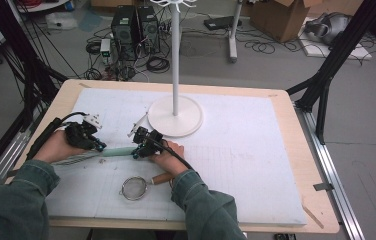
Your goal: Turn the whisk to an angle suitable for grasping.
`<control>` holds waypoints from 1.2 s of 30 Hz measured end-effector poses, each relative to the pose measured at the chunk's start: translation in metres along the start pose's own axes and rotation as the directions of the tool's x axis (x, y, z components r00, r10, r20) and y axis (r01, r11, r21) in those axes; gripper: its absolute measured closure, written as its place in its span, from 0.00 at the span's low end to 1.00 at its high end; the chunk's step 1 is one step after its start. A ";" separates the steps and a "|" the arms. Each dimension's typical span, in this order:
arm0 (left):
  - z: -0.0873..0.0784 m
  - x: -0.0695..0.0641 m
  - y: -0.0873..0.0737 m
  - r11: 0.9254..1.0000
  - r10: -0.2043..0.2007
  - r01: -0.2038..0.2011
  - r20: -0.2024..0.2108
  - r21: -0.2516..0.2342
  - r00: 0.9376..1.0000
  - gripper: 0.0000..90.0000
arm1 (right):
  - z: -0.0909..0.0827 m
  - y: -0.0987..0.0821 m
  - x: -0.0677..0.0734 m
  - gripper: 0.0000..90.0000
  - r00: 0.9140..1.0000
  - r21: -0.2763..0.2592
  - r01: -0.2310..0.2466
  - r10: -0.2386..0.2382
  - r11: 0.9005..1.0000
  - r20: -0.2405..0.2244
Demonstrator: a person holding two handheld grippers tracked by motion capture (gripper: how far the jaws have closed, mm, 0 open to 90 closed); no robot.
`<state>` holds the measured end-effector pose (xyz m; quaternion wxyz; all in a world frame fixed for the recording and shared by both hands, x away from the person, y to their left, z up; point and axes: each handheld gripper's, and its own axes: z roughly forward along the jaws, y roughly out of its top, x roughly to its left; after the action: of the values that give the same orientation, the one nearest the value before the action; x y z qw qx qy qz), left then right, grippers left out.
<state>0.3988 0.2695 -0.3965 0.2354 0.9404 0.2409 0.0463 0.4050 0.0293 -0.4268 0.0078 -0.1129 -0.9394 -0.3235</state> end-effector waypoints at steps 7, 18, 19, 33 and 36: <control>-0.002 0.000 -0.004 1.000 0.012 -0.012 0.027 0.007 1.000 1.00 | 0.002 -0.001 0.000 1.00 1.000 0.015 -0.016 0.015 1.000 0.026; -0.002 -0.004 -0.007 1.000 0.020 -0.020 0.068 -0.001 0.997 1.00 | 0.002 -0.002 -0.003 1.00 0.998 0.006 -0.035 0.035 0.999 0.045; -0.003 -0.005 -0.007 1.000 0.017 -0.017 0.070 -0.004 0.997 1.00 | 0.002 -0.002 -0.003 1.00 0.998 0.005 -0.032 0.031 0.999 0.048; -0.007 -0.005 -0.011 0.999 0.010 -0.006 0.088 -0.041 0.996 0.99 | 0.002 -0.002 -0.006 0.99 0.997 -0.013 -0.047 0.048 0.999 0.058; -0.007 -0.004 -0.012 0.999 0.002 0.001 0.083 -0.046 0.997 0.95 | 0.000 -0.002 -0.006 0.97 0.997 -0.030 -0.062 0.063 0.998 0.042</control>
<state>0.3889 0.2801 -0.3958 0.2667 0.9360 0.2295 0.0128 0.4100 0.0265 -0.4289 -0.0036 -0.1493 -0.9306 -0.3342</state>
